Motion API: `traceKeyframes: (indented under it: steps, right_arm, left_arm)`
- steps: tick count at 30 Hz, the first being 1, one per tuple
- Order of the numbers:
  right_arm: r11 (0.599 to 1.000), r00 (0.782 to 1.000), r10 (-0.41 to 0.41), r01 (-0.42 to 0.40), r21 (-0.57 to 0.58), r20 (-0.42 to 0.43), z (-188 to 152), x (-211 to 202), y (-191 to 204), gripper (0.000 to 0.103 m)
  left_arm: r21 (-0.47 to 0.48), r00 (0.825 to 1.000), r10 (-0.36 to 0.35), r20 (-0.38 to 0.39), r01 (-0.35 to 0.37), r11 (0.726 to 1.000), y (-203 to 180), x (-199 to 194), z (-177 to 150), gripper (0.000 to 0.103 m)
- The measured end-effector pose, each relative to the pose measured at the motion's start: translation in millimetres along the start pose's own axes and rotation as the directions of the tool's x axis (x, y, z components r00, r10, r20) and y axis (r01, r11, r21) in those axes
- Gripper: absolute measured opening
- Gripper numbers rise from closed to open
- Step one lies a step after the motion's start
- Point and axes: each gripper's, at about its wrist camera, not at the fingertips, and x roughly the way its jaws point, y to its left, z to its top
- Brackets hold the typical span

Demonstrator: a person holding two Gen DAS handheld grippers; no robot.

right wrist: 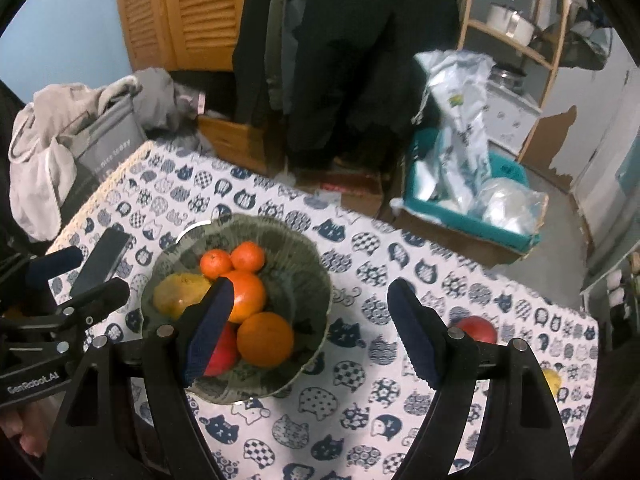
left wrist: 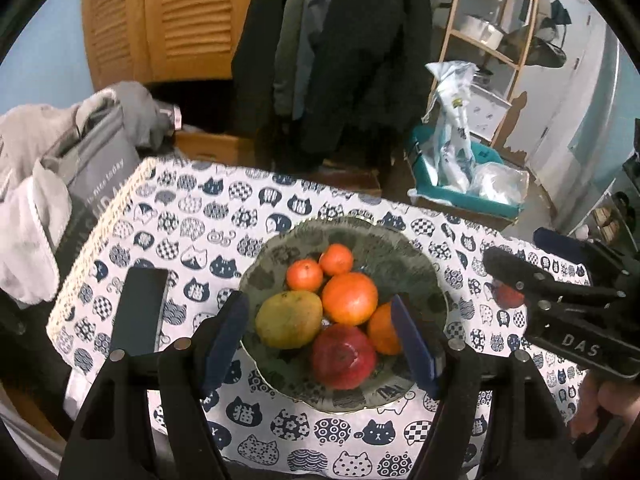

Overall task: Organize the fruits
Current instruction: 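Open both tools to release the oranges and lift them from the bowl, then move both open tools over the red apple and yellow mango on the cloth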

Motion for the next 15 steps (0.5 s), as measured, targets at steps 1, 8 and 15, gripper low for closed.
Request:
traceKeyframes:
  steps: [1, 8, 15]
  right_arm:
    - [1.0, 1.0, -0.01, 0.01, 0.0, 0.009, 1, -6, -2, 0.08]
    - [0.999, 0.996, -0.035, 0.033, 0.018, 0.076, 2, -41, -18, 0.08]
    - [0.997, 0.989, -0.082, 0.079, 0.026, 0.121, -7, -69, -35, 0.086]
  left_arm:
    - [0.006, 1.0, 0.001, 0.006, -0.001, 1.0, -2, -3, 1, 0.075]
    - [0.028, 0.999, -0.011, 0.046, 0.01, 1.0, -14, -20, 4, 0.075]
    - [0.034, 0.996, -0.02, 0.089, 0.017, 0.999, -24, -36, 7, 0.08]
